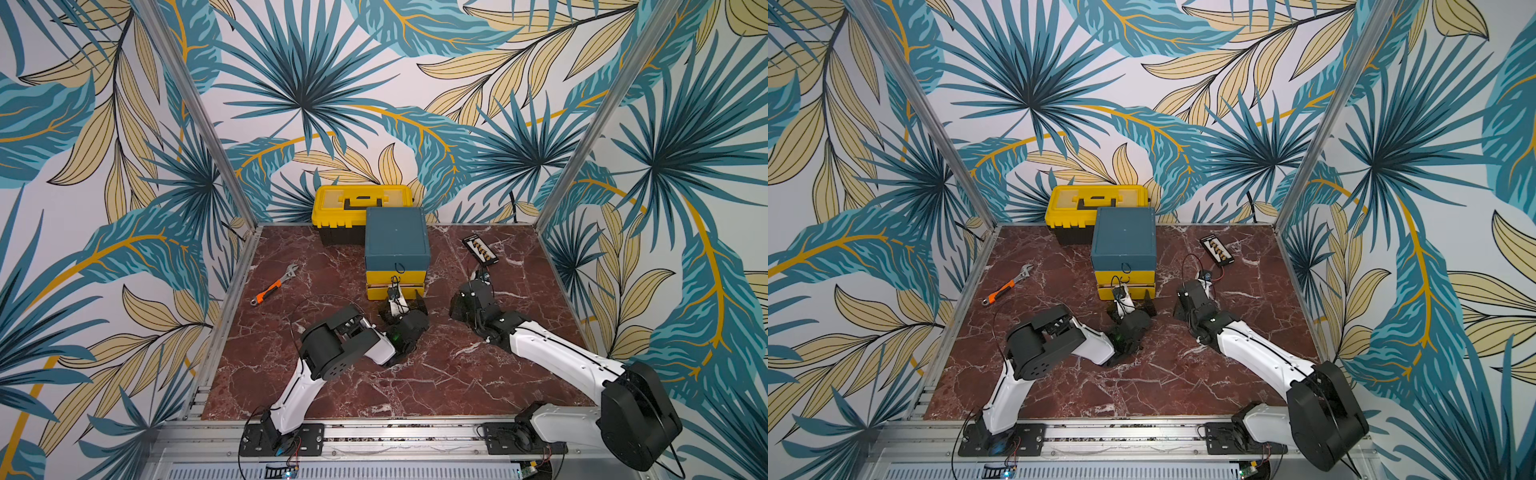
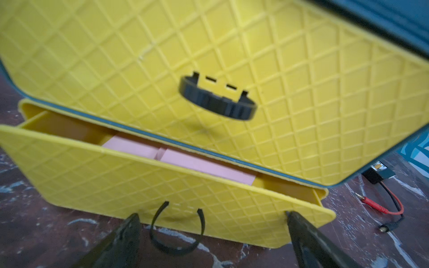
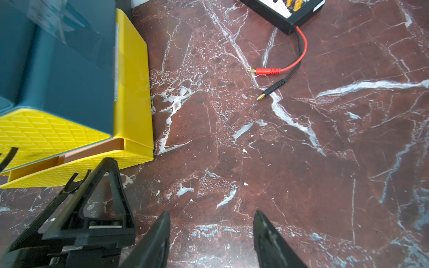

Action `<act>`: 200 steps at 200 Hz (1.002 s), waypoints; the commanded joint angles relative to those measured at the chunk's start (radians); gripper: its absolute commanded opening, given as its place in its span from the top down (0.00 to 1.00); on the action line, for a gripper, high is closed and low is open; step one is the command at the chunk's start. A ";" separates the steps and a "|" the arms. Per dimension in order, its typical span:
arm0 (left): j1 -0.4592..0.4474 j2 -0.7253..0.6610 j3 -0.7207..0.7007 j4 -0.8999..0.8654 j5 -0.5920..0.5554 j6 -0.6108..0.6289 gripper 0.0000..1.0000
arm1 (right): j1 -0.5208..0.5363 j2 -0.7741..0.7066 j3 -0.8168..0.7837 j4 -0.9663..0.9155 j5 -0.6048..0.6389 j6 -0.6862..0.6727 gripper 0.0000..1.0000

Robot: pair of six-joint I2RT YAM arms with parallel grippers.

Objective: Please put the sticky notes in the drawer by color
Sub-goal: Close the drawer in the storage box.

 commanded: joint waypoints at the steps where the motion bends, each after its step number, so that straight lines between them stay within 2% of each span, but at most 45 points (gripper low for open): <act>1: 0.011 0.011 0.012 0.044 -0.025 0.022 0.00 | -0.001 0.023 -0.002 0.019 -0.007 0.009 0.42; 123: 0.012 0.020 0.012 0.079 -0.023 0.047 0.00 | -0.001 0.020 -0.017 0.019 -0.021 0.026 0.42; 182: -0.045 -0.200 -0.130 0.053 0.012 0.160 0.00 | -0.002 -0.049 -0.007 -0.016 0.024 -0.029 0.40; 200: -0.054 -0.302 -0.159 -0.078 0.075 0.114 0.00 | -0.002 -0.069 -0.001 -0.023 0.024 -0.036 0.38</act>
